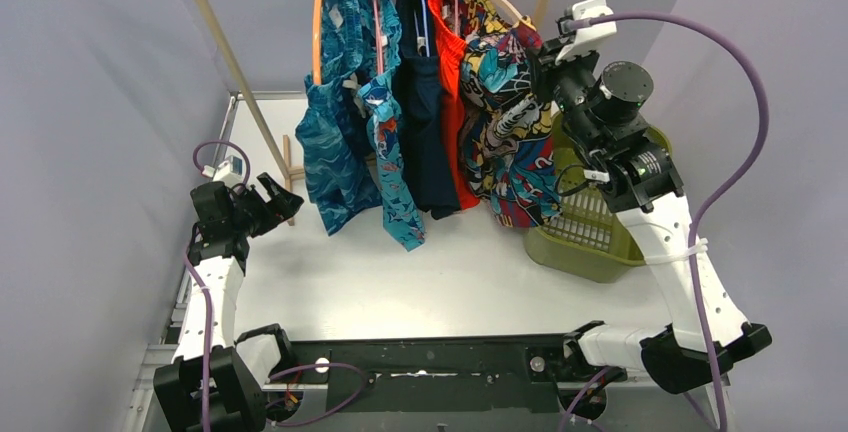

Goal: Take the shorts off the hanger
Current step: Pick up the hanger from the clothes rod.

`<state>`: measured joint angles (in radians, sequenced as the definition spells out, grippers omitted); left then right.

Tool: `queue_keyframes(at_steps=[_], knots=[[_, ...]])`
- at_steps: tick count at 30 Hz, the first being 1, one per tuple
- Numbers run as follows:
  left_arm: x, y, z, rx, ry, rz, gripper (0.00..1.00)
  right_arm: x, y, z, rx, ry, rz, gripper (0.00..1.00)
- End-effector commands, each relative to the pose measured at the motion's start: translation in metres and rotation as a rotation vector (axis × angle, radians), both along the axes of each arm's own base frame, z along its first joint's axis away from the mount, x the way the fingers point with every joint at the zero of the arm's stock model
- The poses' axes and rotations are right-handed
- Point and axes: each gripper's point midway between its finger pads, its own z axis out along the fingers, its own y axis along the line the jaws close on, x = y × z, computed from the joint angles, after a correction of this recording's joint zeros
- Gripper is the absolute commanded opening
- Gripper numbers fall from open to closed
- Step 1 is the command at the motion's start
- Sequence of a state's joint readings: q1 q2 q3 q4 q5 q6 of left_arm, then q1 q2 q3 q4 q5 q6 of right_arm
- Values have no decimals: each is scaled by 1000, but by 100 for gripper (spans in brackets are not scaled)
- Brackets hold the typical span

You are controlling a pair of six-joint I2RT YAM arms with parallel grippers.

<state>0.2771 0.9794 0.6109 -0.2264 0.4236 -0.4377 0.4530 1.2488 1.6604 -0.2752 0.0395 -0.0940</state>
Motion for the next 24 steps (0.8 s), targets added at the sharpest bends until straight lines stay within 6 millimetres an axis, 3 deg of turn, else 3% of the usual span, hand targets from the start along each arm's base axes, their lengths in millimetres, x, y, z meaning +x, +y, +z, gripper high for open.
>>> queue_keyframes(at_steps=[1,3,9,12,16,19,21,24], knots=[[9,4,13,12,-60,-1,77,-17,2,-32,-96,153,41,15],[9,4,14,13,-65,-2,77,-16,7,-31,-120,198,68,19],[8,5,14,16,-67,3,77,0,23,-32,-184,348,109,51],[8,5,14,14,-64,3,77,11,24,-32,-190,382,86,52],[9,4,12,7,-60,-4,77,21,25,-48,-191,429,68,37],[9,4,12,5,-59,-6,77,30,17,-51,-184,424,-6,11],[9,4,12,3,-60,-7,77,33,4,-36,-161,357,-98,0],[9,4,13,3,-62,-6,77,24,-10,4,-110,165,-218,0]])
